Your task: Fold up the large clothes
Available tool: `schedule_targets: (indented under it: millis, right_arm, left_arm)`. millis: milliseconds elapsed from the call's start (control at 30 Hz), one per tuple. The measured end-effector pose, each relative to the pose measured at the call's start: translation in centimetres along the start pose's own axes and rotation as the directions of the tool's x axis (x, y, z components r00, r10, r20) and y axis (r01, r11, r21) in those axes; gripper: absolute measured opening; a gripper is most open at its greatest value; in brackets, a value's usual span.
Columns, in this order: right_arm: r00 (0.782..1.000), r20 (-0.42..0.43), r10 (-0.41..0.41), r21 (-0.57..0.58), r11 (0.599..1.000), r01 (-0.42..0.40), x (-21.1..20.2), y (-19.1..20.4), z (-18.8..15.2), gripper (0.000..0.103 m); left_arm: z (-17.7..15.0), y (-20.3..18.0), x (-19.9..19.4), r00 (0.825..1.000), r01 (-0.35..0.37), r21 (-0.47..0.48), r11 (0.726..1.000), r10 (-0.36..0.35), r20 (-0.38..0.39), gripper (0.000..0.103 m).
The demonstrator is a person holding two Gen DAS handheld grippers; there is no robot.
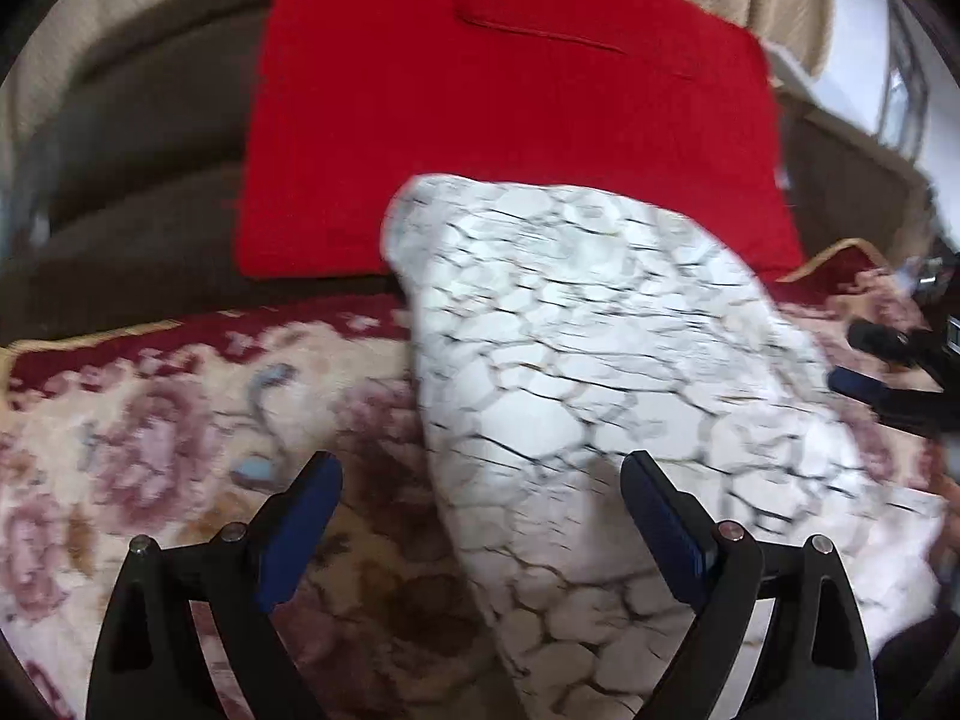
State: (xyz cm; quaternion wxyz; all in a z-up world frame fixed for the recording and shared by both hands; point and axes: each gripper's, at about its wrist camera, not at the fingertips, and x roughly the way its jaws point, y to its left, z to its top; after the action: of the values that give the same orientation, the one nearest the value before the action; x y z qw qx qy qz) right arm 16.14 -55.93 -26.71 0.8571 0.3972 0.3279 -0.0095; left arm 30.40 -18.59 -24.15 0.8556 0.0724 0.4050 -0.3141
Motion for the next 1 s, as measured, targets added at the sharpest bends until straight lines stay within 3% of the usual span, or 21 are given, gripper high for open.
schedule_targets:
  millis: [67, 133, 300, 400, 467, 567, 700, 833, 1000]
  right_arm:
    - [1.000, 0.025, -0.004, 0.025, 1.000, 0.004, -1.1, -0.7, 0.6, 0.081]
    - [1.000, 0.019, -0.014, 0.060, 0.998, 0.013, -1.3, -1.8, 1.0, 0.082]
    - [0.992, -0.119, 0.043, 0.145, 0.989, -0.026, 0.8, -3.8, 0.7, 0.082]
    - [0.978, -0.181, 0.104, 0.147, 0.986, -0.077, 2.8, -3.3, 0.1, 0.082]
    - [0.972, -0.220, 0.082, 0.115, 0.992, -0.058, 4.1, -2.8, -0.3, 0.082]
    - [0.978, -0.204, 0.029, 0.051, 0.999, -0.019, 4.6, -2.0, -0.2, 0.082]
    - [0.998, -0.057, 0.014, 0.110, 0.994, -0.008, 2.0, -3.5, 1.4, 0.082]
    - [0.987, -0.111, 0.115, 0.243, 0.966, -0.085, 3.2, -6.0, 0.9, 0.083]
    - [0.972, -0.154, 0.175, 0.172, 0.974, -0.148, 5.7, -3.5, -0.1, 0.083]
  left_arm:
    - [-0.1, 0.5, 0.3, 0.994, 0.099, -0.013, 0.995, -0.100, -0.046, 0.094]
    - [-0.4, 0.7, 0.8, 0.987, 0.142, -0.026, 0.989, -0.144, -0.076, 0.094]
    - [-0.5, 1.8, 2.3, 0.955, 0.242, -0.100, 0.965, -0.255, -0.148, 0.094]
    - [-0.6, 2.2, 3.6, 0.910, 0.335, -0.170, 0.927, -0.365, -0.196, 0.094]
    - [-0.8, 2.1, 3.8, 0.906, 0.341, -0.178, 0.923, -0.373, -0.201, 0.096]
    - [-0.8, 2.4, 4.2, 0.895, 0.361, -0.193, 0.912, -0.397, -0.201, 0.097]
    - [-0.7, 2.6, 4.6, 0.891, 0.367, -0.218, 0.904, -0.410, -0.198, 0.097]
    - [-0.7, 2.5, 5.4, 0.889, 0.365, -0.234, 0.901, -0.412, -0.201, 0.100]
    - [-0.4, 1.6, 5.8, 0.900, 0.340, -0.233, 0.911, -0.387, -0.199, 0.101]
